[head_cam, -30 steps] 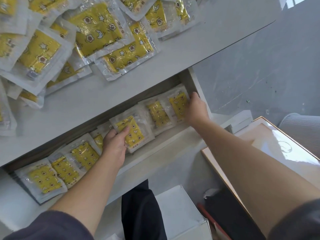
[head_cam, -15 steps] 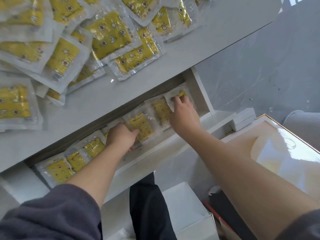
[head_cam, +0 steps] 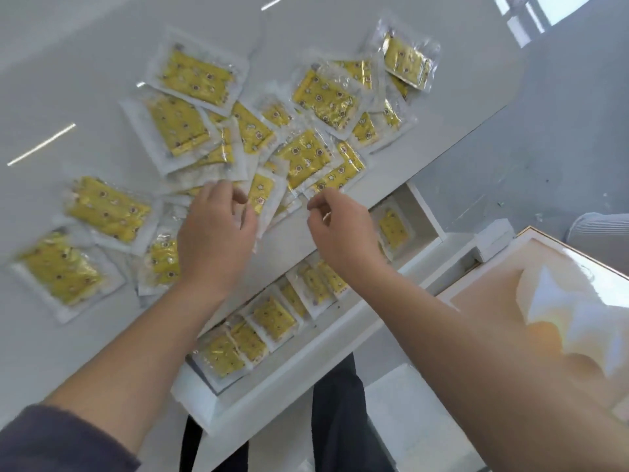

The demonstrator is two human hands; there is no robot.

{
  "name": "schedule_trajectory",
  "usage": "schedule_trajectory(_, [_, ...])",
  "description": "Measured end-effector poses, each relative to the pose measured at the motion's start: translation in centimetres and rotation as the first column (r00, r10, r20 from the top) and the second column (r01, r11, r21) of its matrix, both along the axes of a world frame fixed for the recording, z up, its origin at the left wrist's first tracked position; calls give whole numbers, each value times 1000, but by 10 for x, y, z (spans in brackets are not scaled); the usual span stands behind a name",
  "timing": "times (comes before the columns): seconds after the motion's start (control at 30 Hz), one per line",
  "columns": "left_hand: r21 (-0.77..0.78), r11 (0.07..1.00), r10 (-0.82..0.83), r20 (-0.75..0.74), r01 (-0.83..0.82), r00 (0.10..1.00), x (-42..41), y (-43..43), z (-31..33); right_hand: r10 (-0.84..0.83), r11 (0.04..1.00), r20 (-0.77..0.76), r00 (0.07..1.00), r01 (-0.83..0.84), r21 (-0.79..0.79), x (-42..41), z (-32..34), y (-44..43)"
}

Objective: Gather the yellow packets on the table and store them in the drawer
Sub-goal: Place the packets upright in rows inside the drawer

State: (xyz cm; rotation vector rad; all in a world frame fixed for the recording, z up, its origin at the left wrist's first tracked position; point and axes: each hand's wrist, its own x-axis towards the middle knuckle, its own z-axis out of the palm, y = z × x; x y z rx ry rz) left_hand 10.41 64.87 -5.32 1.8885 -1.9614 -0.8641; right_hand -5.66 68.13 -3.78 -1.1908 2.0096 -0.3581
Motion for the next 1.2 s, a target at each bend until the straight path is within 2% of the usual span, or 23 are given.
schedule_trajectory(0.07, [-121, 993, 0, 114, 13, 993, 29, -25, -5, -108, 994, 120, 987, 109, 2, 27, -2, -12])
schedule_trajectory(0.1, [-128, 991, -18, 162, 40, 987, 41, -39, -8, -152, 988, 162, 975, 153, 6, 38, -3, -18])
schedule_trajectory(0.17, [8, 987, -158, 220, 160, 963, 56, -65, -16, -217, 976, 204, 955, 217, 22, 55, -3, -29])
schedule_trajectory(0.23, [196, 929, -358, 254, 315, 899, 59, -82, -26, -306, 952, 259, 916, 293, 87, 66, -3, -37])
schedule_trajectory(0.3, [266, 885, -448, 262, 382, 855, 57, -90, -33, -432, 901, 311, 847, 389, 192, 72, -5, -45])
schedule_trajectory(0.4, [106, 897, -439, 337, 430, 833, 55, -87, -35, -561, 826, 352, 749, 481, 293, 79, -12, -54])
schedule_trajectory(0.47, [-26, 885, -423, 372, 464, 827, 57, -81, -36, -582, 812, 374, 722, 486, 325, 88, -17, -58])
schedule_trajectory(0.57, [-110, 885, -402, 313, 453, 860, 62, -74, -35, -619, 784, 406, 672, 505, 360, 94, -21, -59])
schedule_trajectory(0.67, [-170, 870, -422, 231, 464, 876, 70, -64, -25, -704, 710, 479, 524, 541, 451, 91, -16, -53])
schedule_trajectory(0.77, [-243, 866, -422, 117, 437, 899, 79, -41, -14, -721, 670, 628, 294, 530, 520, 82, -8, -33])
schedule_trajectory(0.83, [-253, 829, -504, 53, 499, 862, 85, -22, -9, -688, 666, 715, 122, 497, 557, 74, -3, -17])
schedule_trajectory(0.9, [-250, 782, -591, -6, 571, 807, 94, -7, -8, -686, 648, 727, 18, 470, 599, 68, -2, -1])
schedule_trajectory(1.0, [-267, 727, -666, -53, 632, 744, 102, 6, 0, -693, 668, 719, 51, 418, 615, 60, -1, 17])
schedule_trajectory(1.07, [-264, 729, -668, -73, 632, 741, 105, 13, 7, -678, 686, 732, 62, 410, 601, 60, 1, 20])
schedule_trajectory(1.13, [-260, 803, -576, -108, 536, 810, 109, 12, 17, -667, 693, 739, 89, 437, 573, 60, 5, 17])
schedule_trajectory(1.2, [-262, 875, -447, -115, 408, 887, 116, 3, 25, -666, 705, 721, 190, 475, 527, 57, 10, 7])
